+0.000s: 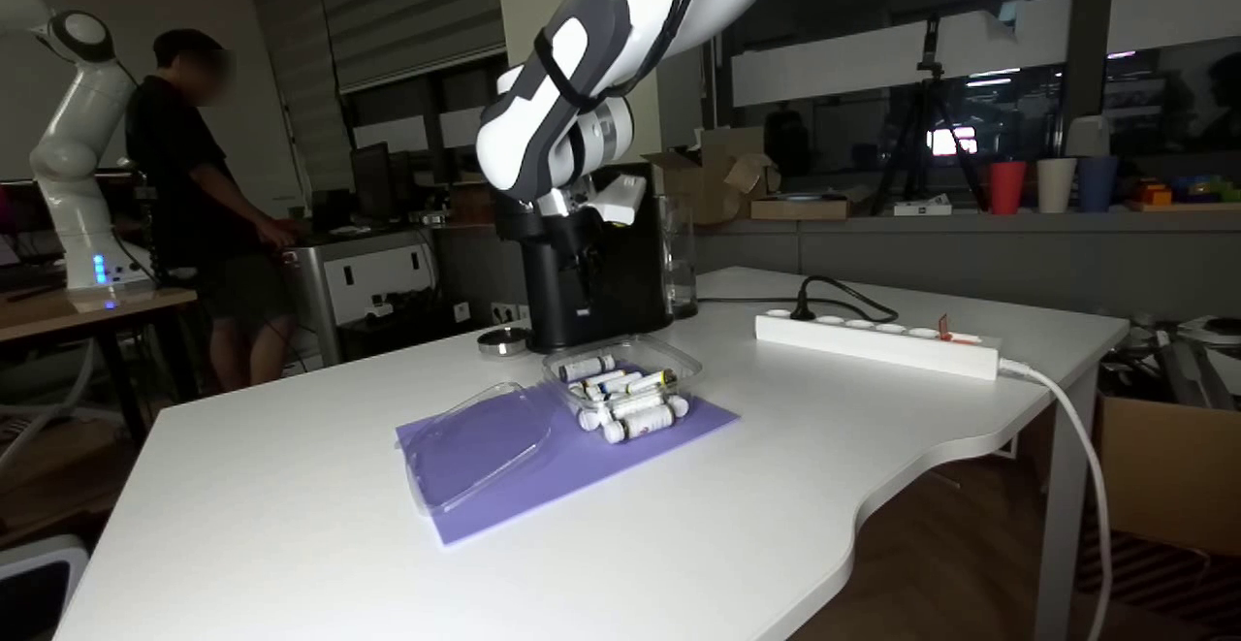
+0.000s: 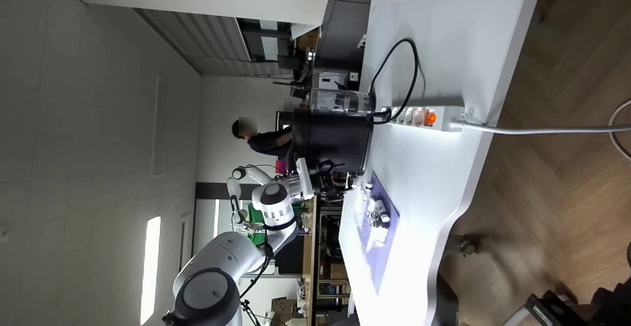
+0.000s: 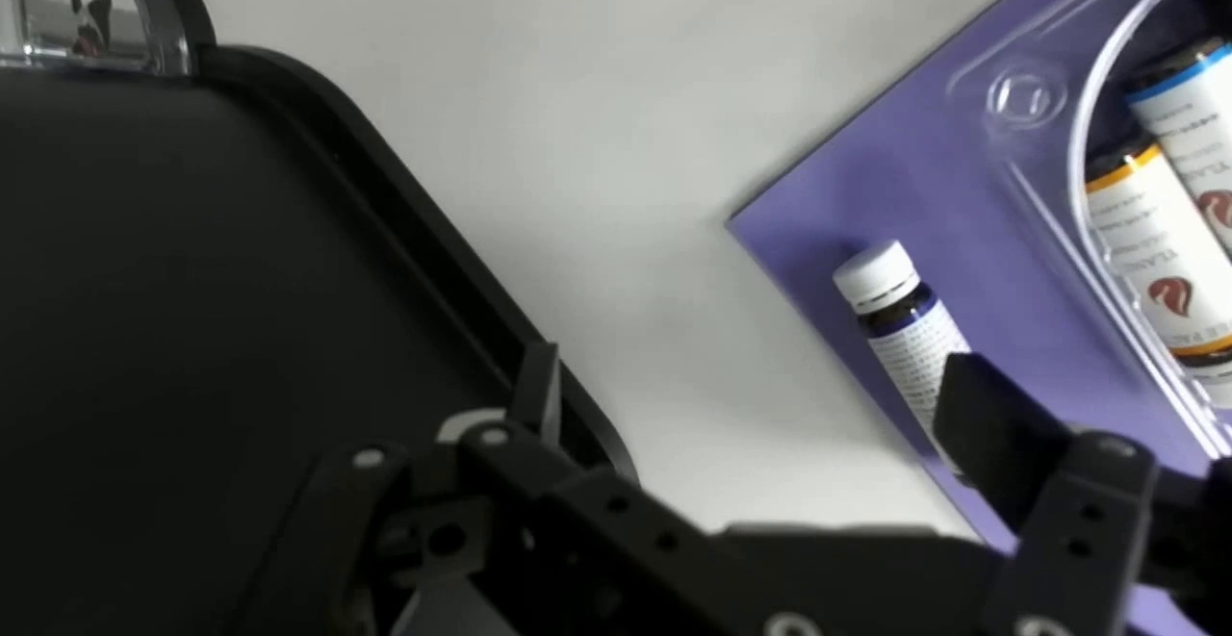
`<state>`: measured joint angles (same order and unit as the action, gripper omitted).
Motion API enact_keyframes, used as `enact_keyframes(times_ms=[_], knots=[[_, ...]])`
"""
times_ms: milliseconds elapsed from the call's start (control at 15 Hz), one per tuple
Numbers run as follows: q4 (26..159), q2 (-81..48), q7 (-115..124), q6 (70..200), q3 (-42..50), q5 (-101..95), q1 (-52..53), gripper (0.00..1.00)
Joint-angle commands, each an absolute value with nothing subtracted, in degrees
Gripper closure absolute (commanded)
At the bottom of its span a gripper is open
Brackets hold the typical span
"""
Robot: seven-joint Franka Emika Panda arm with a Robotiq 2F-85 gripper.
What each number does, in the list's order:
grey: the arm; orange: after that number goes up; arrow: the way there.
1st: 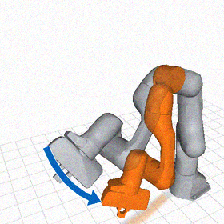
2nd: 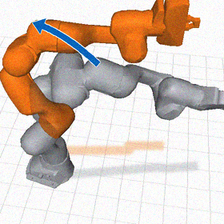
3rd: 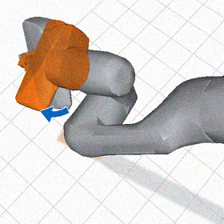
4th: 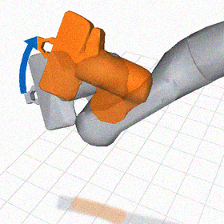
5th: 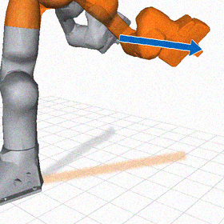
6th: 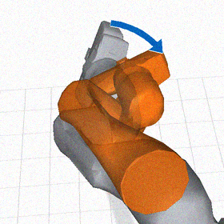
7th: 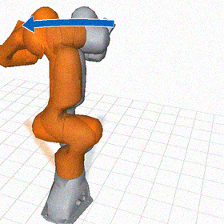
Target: Pick up one of the white objects from the bowl and place it on the table
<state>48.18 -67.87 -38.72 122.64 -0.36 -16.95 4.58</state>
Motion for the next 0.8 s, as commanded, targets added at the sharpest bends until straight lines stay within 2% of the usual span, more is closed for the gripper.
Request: enact_keyframes(times_ms=[0,400,733], knots=[[49.4,-68.1,-44.3,125.3,-2.0,-16.7,3.4,0.00],[48.1,-70.1,-52.2,120.3,-3.9,-13.6,2.8,0.00],[48.5,-70.5,-55.8,121.7,-4.9,-13.7,2.3,0.00]])
